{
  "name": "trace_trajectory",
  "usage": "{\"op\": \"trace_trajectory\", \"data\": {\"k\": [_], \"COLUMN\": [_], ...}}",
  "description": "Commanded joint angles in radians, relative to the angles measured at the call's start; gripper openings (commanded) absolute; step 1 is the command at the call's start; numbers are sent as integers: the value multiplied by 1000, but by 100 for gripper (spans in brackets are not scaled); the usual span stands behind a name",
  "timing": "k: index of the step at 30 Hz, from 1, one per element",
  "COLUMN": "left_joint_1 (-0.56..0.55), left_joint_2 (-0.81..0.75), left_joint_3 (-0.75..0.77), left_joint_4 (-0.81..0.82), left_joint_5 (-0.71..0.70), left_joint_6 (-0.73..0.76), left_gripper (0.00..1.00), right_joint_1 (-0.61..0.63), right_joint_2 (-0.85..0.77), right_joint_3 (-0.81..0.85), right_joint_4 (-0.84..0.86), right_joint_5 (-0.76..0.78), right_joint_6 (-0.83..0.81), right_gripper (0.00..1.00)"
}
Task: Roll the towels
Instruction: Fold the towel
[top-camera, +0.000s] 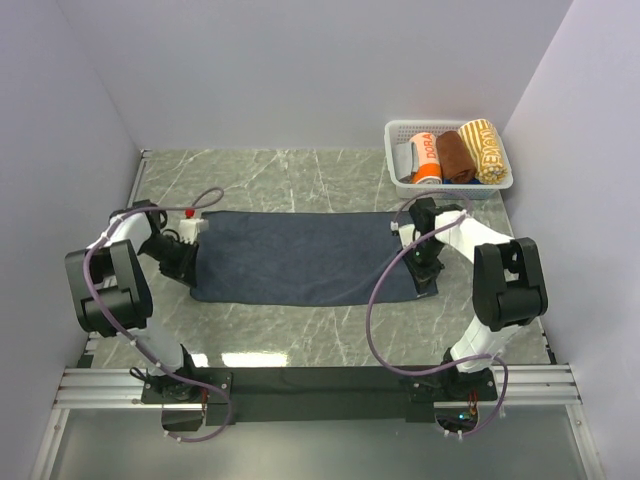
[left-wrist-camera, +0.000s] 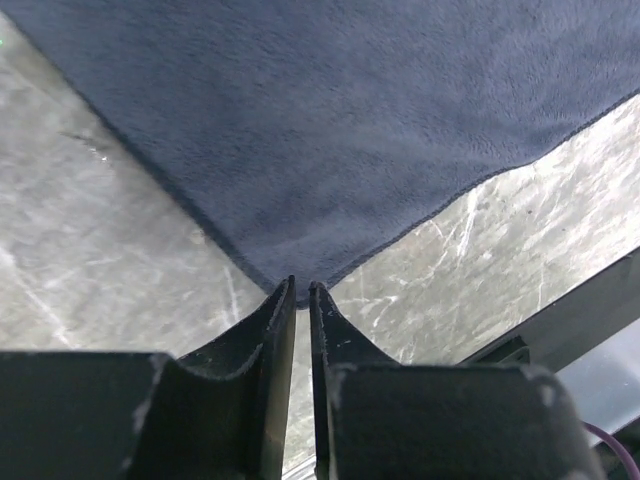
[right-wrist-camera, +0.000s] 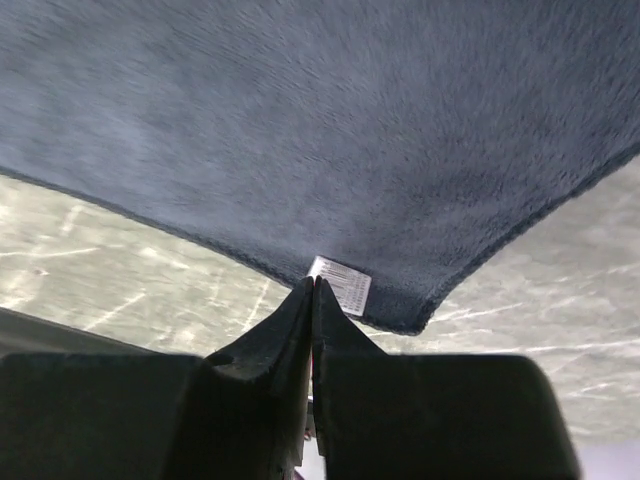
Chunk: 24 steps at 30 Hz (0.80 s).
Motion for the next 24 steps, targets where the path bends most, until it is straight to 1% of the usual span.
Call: {"op": "trace_trajectory", "data": {"k": [1,5,16,19,24], "left_joint_1": [-21,-49,-86,-89,-72], "left_joint_2": [-70,-76,-78,-66,-30], "left_joint_3": [-32,-61,-129,-152,-187], "left_joint_4": [29,49,92,125,188], "left_joint_5": [-17,-35,-81,-113,-227], "left_joint_6": [16,8,-21,-48,-88], "left_gripper": [16,15,11,9,5], "right_joint_1": [2,-1,-1,-1,-1], "right_joint_2": [-13,-5,-14,-13,7], "right_joint_3": [-25,-65,-91,-92,-98], "right_joint_4": [43,83,78,78,85], "right_joint_5": [81,144,144,144,214], "right_joint_6": [16,27,35,38,39], "right_gripper": [8,7,7,7,5]}}
